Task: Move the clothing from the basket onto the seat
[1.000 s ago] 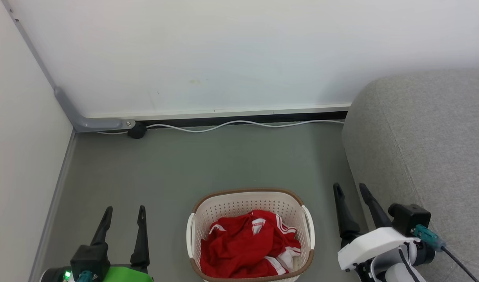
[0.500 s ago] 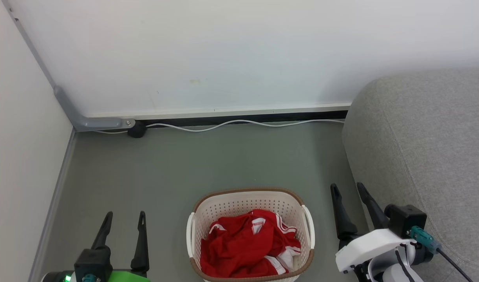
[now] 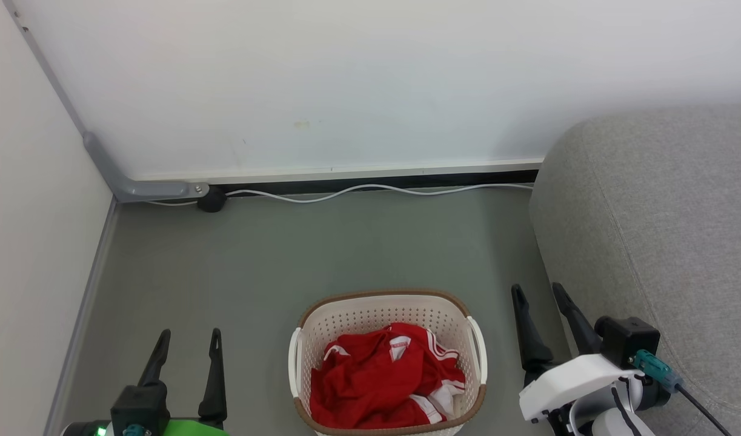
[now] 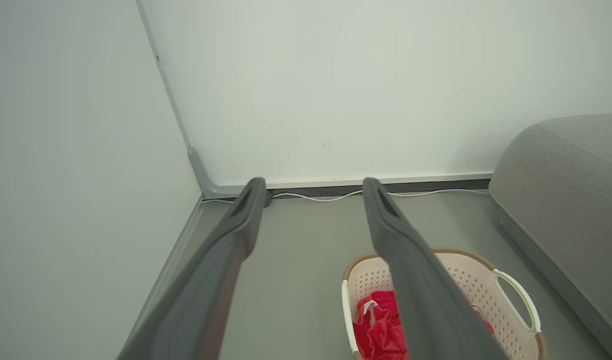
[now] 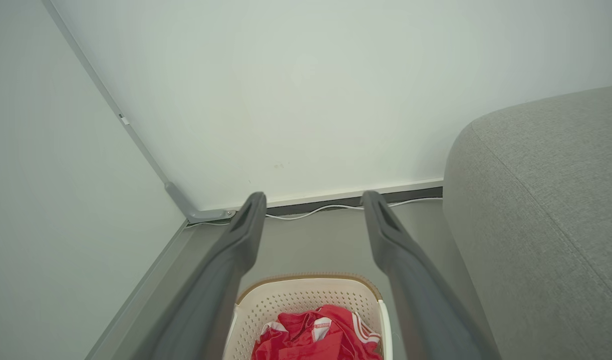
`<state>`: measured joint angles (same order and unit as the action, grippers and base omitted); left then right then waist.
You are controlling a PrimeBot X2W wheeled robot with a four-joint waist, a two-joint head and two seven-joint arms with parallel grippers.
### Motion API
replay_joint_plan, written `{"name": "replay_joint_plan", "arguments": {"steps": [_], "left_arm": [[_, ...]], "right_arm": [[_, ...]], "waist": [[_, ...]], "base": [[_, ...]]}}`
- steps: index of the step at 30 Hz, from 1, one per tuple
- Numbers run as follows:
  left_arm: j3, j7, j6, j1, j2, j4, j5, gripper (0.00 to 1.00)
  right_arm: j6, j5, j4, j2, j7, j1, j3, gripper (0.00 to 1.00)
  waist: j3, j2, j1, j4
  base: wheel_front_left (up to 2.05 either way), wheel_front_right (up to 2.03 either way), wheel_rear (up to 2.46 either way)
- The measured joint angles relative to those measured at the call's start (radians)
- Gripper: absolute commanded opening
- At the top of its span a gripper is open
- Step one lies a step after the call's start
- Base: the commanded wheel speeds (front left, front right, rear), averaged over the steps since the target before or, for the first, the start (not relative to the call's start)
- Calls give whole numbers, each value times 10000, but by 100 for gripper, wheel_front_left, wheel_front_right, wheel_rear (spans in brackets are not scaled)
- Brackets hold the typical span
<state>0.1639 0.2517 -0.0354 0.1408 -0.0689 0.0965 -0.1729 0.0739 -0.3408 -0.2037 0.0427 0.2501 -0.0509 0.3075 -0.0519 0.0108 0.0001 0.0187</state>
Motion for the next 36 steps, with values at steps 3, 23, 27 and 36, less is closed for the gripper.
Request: {"name": "replay_joint_plan", "arguments": {"steps": [3, 23, 27, 36], "left_arm": [[-19, 0, 10, 0, 0, 29, 0, 100], [-104, 0, 90, -7, 6, -40, 15, 100], [-65, 0, 100, -30, 6, -134, 96, 100], [334, 0, 332, -859, 10, -111, 270, 100]], "right_arm": [[0, 0, -4, 0, 0, 1, 0, 100], [73, 0, 48, 2, 0, 2, -54, 100], [75, 65, 245, 4, 2, 20, -163, 100], [167, 389, 1041, 35, 4, 746, -746, 100]], "waist": [[6, 0, 0, -3], [384, 0, 0, -45], [673, 0, 0, -68], [1709, 0, 0, -180]], "base": [[0, 0, 0], [0, 0, 0], [0, 0, 0], [0, 0, 0]]}}
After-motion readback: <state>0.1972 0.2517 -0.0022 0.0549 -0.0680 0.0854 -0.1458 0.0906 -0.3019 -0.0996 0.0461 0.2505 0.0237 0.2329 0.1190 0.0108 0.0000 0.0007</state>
